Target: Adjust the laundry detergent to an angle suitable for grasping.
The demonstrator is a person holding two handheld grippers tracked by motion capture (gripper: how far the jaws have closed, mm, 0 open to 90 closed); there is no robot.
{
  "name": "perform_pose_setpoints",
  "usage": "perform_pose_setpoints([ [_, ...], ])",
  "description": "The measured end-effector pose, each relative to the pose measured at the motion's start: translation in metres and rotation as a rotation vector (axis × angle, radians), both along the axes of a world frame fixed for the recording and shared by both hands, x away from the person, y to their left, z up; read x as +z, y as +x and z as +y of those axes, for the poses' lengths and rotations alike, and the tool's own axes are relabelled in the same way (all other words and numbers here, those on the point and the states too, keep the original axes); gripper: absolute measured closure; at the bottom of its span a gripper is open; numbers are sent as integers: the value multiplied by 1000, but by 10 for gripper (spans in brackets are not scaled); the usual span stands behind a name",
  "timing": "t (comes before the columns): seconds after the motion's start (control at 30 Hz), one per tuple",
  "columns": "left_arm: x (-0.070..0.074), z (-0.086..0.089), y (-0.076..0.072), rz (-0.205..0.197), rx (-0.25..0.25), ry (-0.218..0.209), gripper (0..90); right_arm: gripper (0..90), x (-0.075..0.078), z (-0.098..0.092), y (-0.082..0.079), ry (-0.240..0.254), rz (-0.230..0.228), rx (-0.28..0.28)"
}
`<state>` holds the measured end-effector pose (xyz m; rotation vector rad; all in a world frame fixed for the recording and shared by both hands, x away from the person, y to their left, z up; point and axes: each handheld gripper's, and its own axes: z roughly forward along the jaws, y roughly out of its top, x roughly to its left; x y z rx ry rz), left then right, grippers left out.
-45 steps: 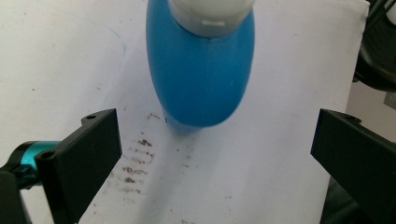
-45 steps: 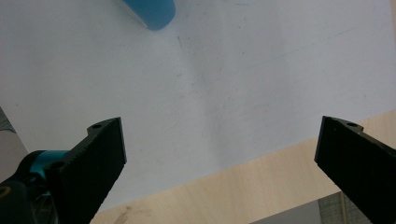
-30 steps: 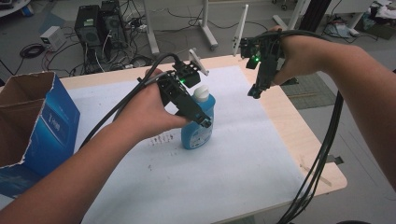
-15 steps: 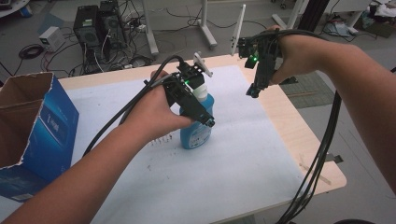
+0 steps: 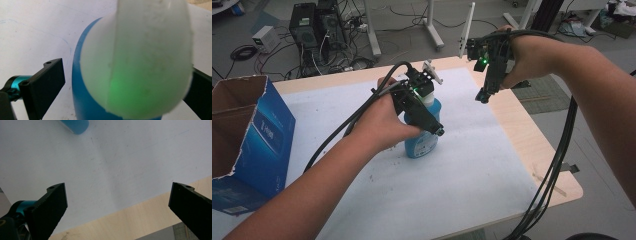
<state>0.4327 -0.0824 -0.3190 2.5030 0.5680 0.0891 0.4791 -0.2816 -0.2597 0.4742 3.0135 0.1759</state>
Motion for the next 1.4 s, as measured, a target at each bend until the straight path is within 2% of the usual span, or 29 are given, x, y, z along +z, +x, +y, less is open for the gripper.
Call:
perform_pose_setpoints([
  [0.03, -1, 1, 1, -2, -6, 5, 17, 11, 0, 0, 0, 0, 0, 2],
  [0.17, -4, 3, 1, -11, 10, -24, 17, 11, -1, 0, 0, 0, 1, 1],
  [0.33, -6, 4, 1, -19, 18, -35, 17, 11, -2, -1, 1, -1, 3, -2],
  [0.5, -5, 5, 2, -25, 11, -46, 90, 11, -3, 0, 1, -2, 4, -4],
  [0.9, -4, 4, -2, -50, 11, -55, 183, 11, -5, 0, 2, -1, 5, 0],
  [1.4, -9, 5, -4, -48, 3, -50, 257, 11, -6, -1, 2, 0, 8, 0],
])
